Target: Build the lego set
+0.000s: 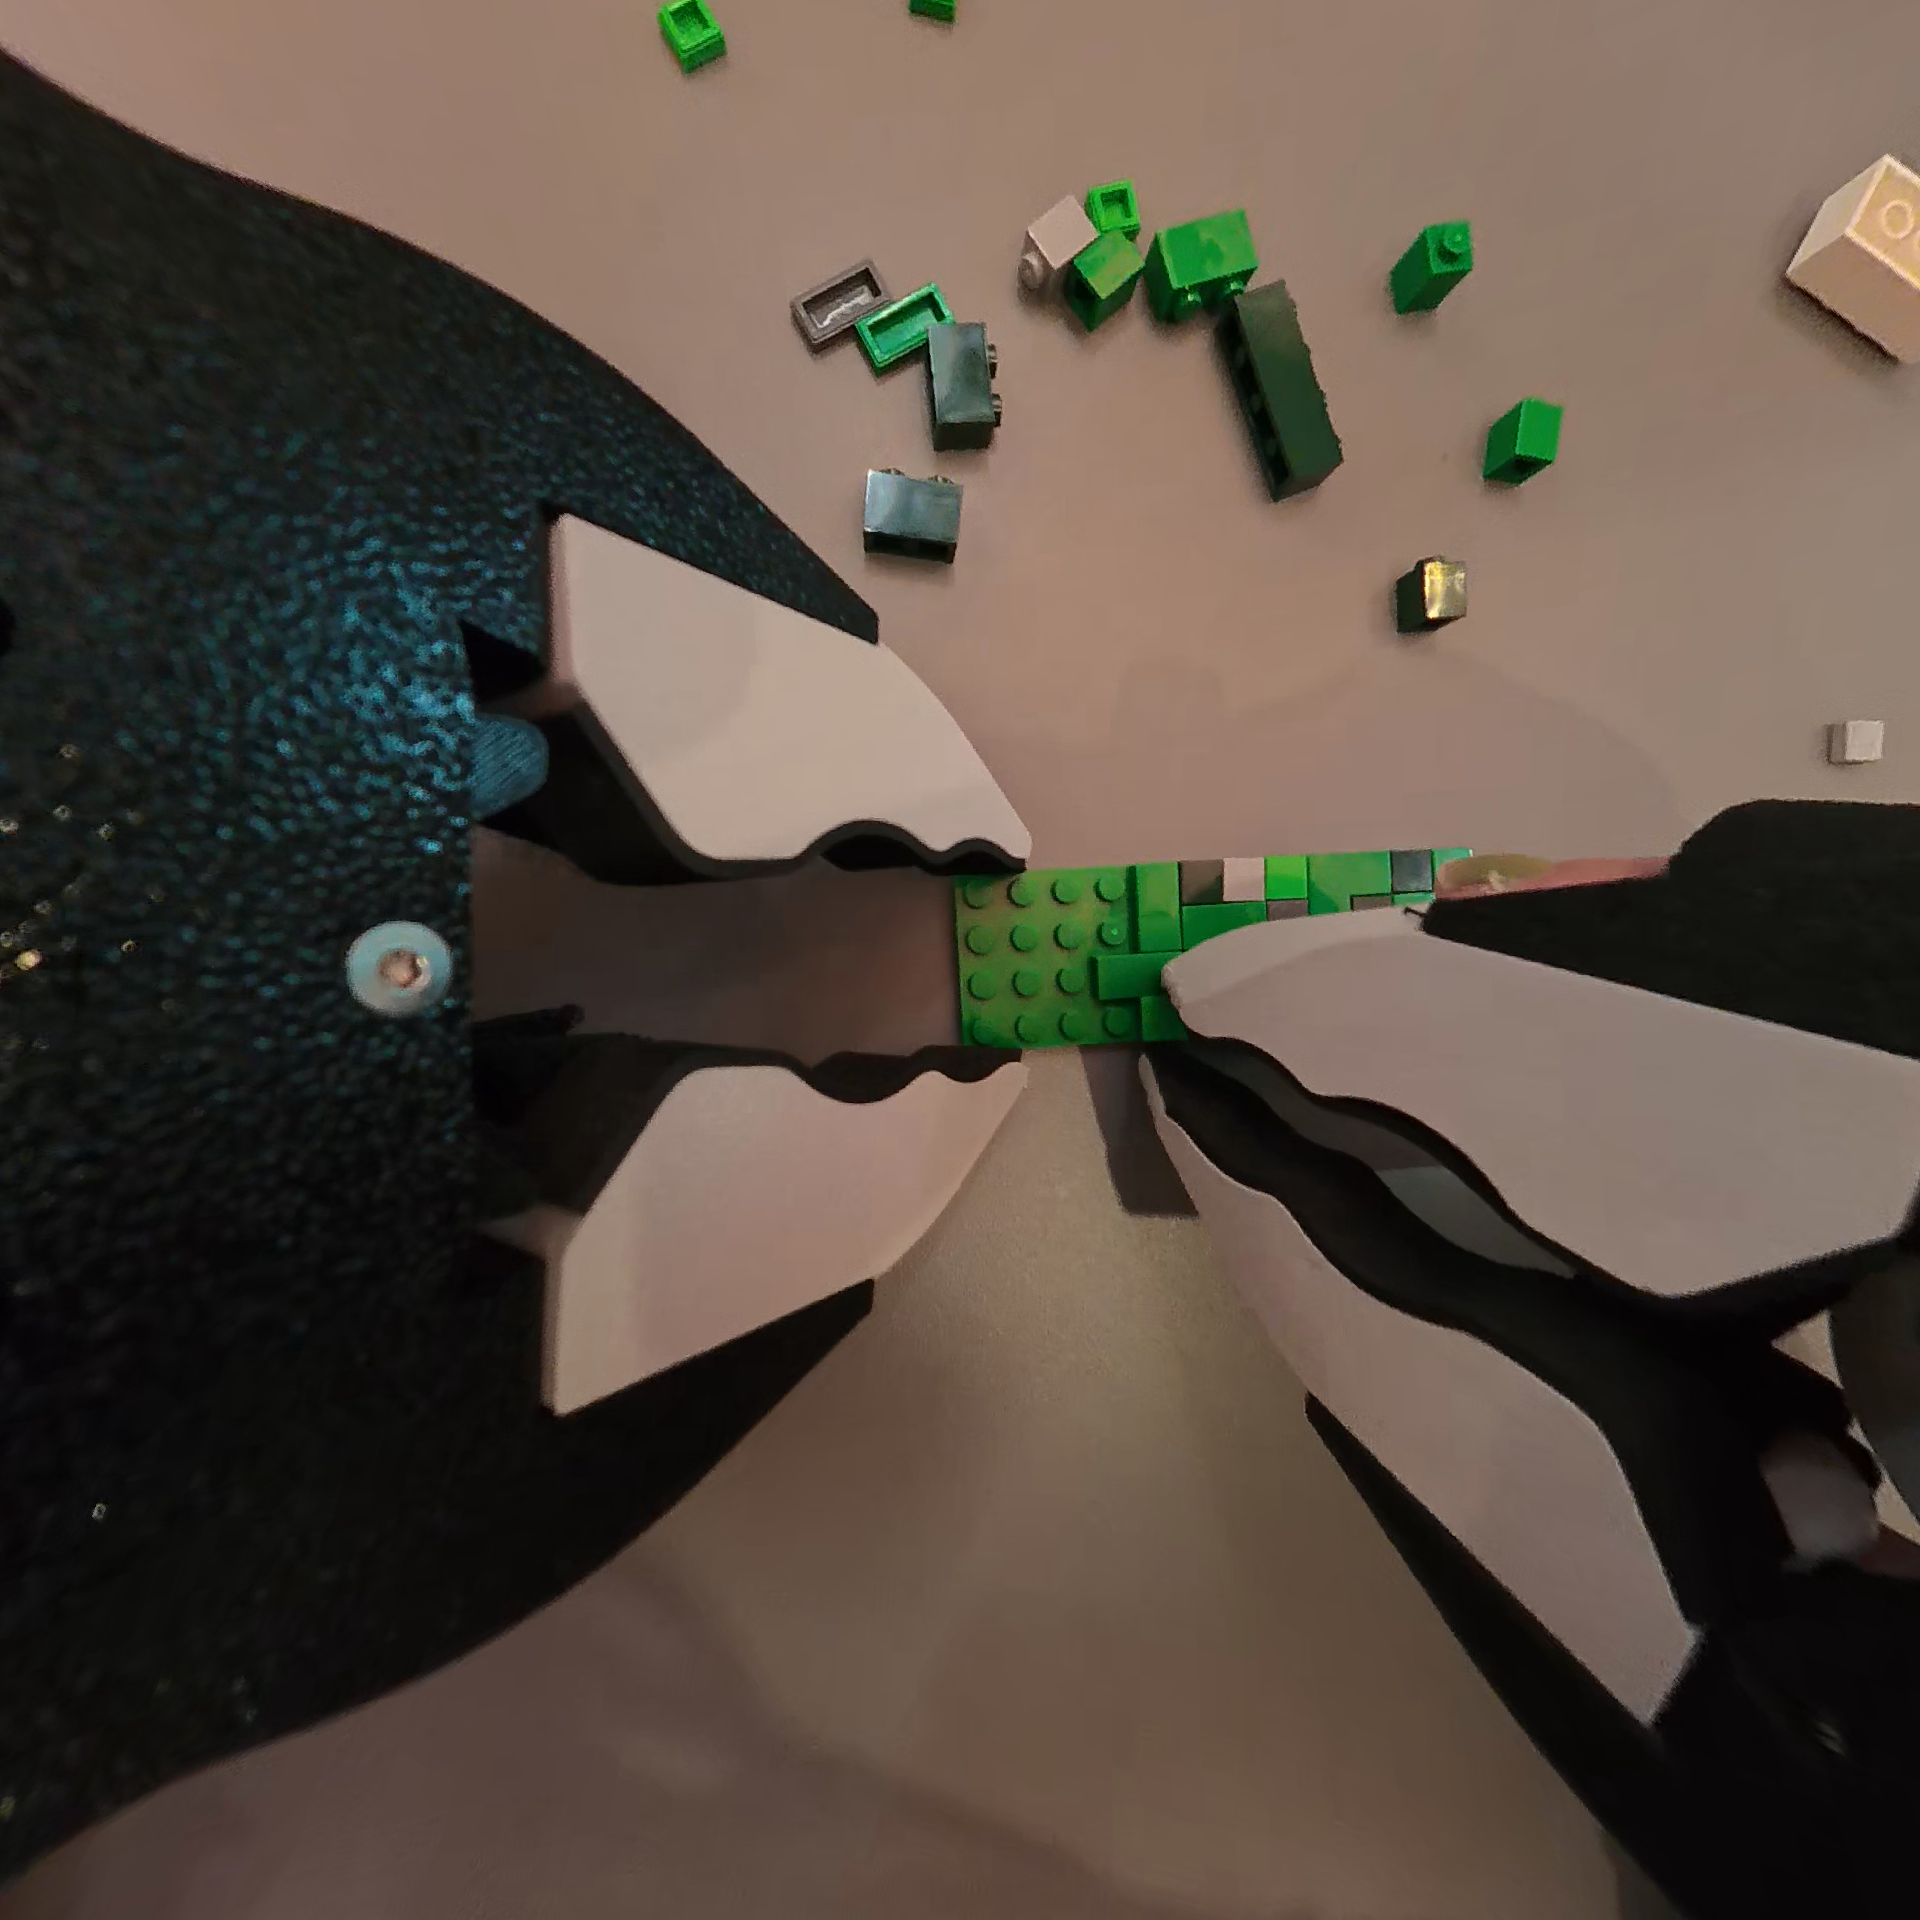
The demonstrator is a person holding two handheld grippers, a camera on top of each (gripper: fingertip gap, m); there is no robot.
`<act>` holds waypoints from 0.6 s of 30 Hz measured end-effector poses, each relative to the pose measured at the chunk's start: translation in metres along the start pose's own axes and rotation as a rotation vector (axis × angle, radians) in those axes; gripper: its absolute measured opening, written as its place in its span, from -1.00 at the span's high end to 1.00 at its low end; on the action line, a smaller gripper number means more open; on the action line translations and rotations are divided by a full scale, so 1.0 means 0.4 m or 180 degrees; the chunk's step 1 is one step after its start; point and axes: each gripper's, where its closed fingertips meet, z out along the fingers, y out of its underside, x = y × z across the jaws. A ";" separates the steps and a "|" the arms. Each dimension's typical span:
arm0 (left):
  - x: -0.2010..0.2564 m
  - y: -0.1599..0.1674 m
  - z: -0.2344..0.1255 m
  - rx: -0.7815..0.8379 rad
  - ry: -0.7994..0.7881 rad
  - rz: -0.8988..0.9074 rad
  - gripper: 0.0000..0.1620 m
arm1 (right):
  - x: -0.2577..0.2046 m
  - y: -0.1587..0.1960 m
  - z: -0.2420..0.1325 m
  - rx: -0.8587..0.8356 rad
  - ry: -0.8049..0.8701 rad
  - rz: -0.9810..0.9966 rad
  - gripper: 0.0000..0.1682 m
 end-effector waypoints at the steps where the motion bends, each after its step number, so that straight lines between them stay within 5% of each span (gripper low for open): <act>1: 0.000 0.000 0.000 -0.0001 -0.0001 -0.0005 0.62 | 0.000 0.000 0.000 -0.0002 0.0006 -0.0004 0.88; 8: -0.002 -0.002 0.000 0.0024 0.0031 -0.0111 0.62 | 0.006 0.008 -0.043 0.0215 0.0383 0.0012 0.70; 14: -0.003 -0.007 -0.001 0.0131 0.0171 -0.0335 0.62 | -0.003 -0.008 -0.058 0.0586 0.1831 -0.1020 0.67; 18: -0.003 -0.009 -0.003 0.0203 0.0257 -0.0426 0.62 | -0.004 -0.004 -0.032 0.0377 0.2015 -0.1251 0.68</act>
